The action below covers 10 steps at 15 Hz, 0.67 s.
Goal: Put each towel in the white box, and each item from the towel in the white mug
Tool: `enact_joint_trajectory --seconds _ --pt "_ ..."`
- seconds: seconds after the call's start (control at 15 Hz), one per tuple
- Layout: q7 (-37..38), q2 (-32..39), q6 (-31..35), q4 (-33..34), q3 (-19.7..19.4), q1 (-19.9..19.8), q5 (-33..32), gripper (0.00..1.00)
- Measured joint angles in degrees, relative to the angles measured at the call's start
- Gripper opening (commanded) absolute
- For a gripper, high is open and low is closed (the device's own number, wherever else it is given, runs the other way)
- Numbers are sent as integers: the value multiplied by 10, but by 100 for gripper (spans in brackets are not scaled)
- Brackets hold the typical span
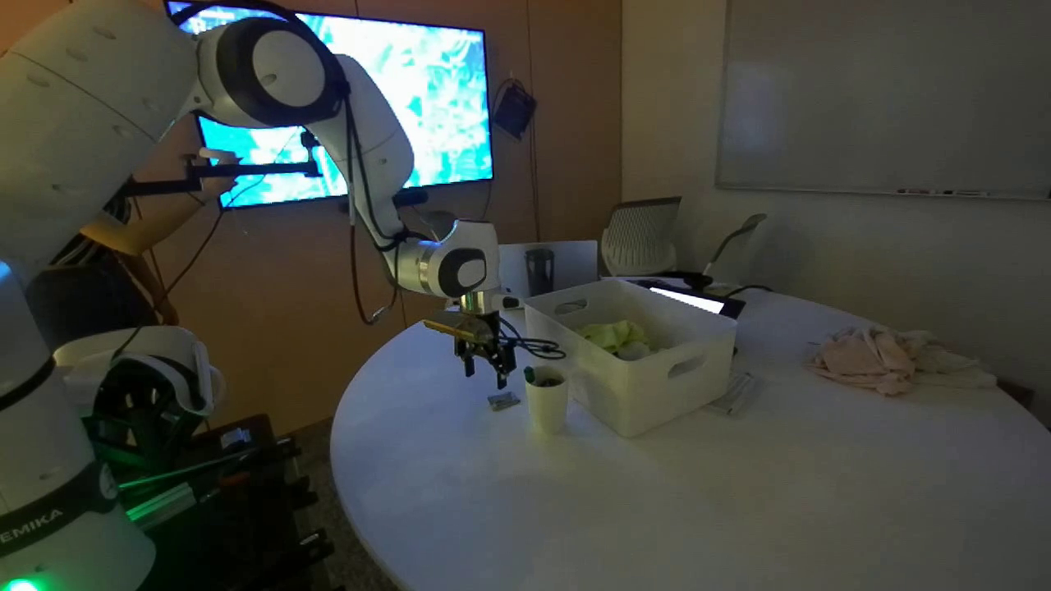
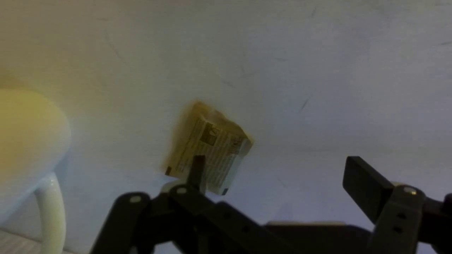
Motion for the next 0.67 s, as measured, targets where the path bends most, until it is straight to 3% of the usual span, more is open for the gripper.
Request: enact_joint_trajectory --seconds 0.67 --pt "1 30 0 26 -17 -10 0 100"
